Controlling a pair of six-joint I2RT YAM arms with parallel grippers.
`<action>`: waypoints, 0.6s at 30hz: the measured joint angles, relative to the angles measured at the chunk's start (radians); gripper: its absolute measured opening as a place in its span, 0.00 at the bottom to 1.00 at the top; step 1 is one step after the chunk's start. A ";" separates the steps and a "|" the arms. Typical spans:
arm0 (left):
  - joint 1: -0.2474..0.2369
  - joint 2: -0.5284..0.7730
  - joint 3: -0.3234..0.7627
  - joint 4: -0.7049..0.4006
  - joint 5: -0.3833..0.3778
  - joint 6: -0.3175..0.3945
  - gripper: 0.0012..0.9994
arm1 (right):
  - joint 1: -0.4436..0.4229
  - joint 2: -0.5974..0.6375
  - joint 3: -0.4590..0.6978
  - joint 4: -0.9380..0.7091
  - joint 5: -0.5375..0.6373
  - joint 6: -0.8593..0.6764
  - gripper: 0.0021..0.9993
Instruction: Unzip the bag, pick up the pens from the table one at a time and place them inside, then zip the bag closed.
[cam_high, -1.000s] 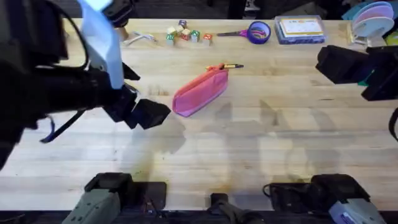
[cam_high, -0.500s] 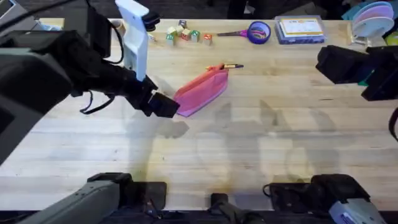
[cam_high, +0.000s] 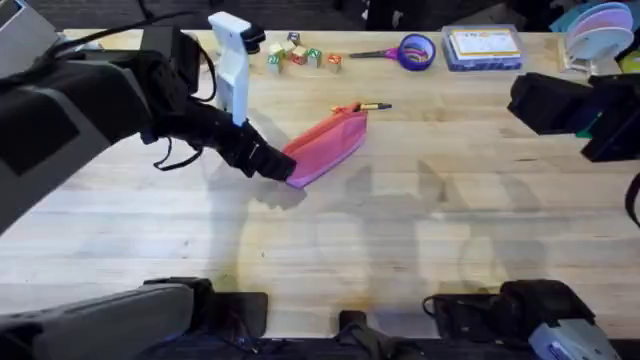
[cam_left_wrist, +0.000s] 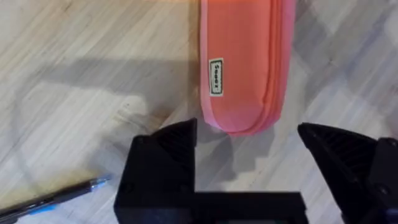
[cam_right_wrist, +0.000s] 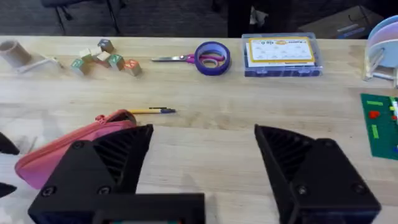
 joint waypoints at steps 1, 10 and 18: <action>0.000 0.002 0.000 0.007 0.000 0.000 1.00 | 0.000 0.000 0.000 0.000 0.000 0.000 1.00; -0.011 0.003 0.000 0.028 0.041 0.000 1.00 | 0.000 0.000 0.000 0.000 0.000 0.000 1.00; -0.084 0.003 0.000 0.069 0.030 0.000 1.00 | 0.000 0.000 0.000 0.000 0.000 0.000 1.00</action>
